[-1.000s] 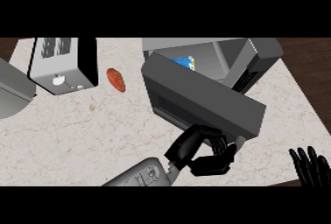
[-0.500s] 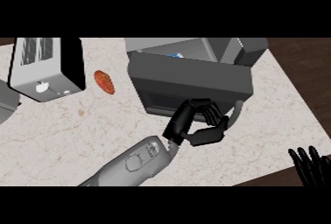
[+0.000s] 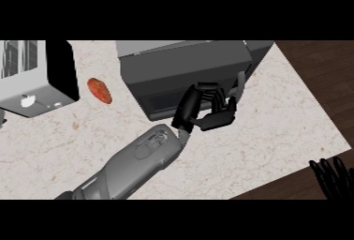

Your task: Pick up the milk, place it into the microwave and close the microwave

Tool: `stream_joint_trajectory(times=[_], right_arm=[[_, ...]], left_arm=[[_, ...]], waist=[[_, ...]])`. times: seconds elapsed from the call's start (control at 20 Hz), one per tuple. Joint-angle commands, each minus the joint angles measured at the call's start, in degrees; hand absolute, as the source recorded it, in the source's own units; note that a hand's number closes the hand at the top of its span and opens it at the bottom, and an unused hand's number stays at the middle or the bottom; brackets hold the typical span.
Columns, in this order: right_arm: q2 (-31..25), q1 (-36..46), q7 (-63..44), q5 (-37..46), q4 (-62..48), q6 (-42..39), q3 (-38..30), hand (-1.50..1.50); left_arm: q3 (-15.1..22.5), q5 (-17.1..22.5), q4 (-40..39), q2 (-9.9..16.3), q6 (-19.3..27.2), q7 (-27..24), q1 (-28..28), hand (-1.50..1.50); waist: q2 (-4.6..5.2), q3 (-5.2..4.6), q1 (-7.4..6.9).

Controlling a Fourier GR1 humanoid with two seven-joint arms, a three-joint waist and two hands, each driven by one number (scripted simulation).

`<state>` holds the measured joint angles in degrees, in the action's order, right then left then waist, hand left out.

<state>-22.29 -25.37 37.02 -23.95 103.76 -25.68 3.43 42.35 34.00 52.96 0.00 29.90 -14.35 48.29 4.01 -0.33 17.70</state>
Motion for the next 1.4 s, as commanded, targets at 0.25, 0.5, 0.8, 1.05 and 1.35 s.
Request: stream_joint_trajectory(times=[0.25, 0.5, 0.8, 1.05, 1.35], right_arm=[[-1.82, -0.09, -1.00, -3.34, 3.66, -2.31, -0.14, -1.50], [-3.05, -1.58, -2.18, -5.20, 5.51, -3.37, 0.04, -1.50], [-4.81, -1.15, -3.19, -6.94, 7.41, -4.22, -0.78, -1.50], [-5.23, -0.90, -3.12, -7.16, 8.63, -3.87, -1.68, -1.50], [-5.83, -2.40, -4.02, -10.30, 9.69, -5.19, -1.26, -1.50]], left_arm=[[-3.60, 4.89, -7.01, 0.00, -0.23, -3.91, 6.99, 1.50], [-3.43, 6.41, -8.17, 0.00, 0.17, -6.09, 6.86, 1.50], [-2.37, 8.23, -8.95, 0.00, 0.59, -8.26, 6.29, 1.50], [-2.23, 9.49, -9.68, 0.00, 0.70, -9.73, 6.93, 1.50], [-2.17, 10.77, -10.79, 0.00, 0.55, -11.13, 7.68, 1.50]], waist=[[0.79, 0.16, 2.72], [0.69, 0.19, 3.18], [0.98, 0.21, 4.01], [1.01, 0.27, 4.45], [1.09, 0.38, 4.47]])
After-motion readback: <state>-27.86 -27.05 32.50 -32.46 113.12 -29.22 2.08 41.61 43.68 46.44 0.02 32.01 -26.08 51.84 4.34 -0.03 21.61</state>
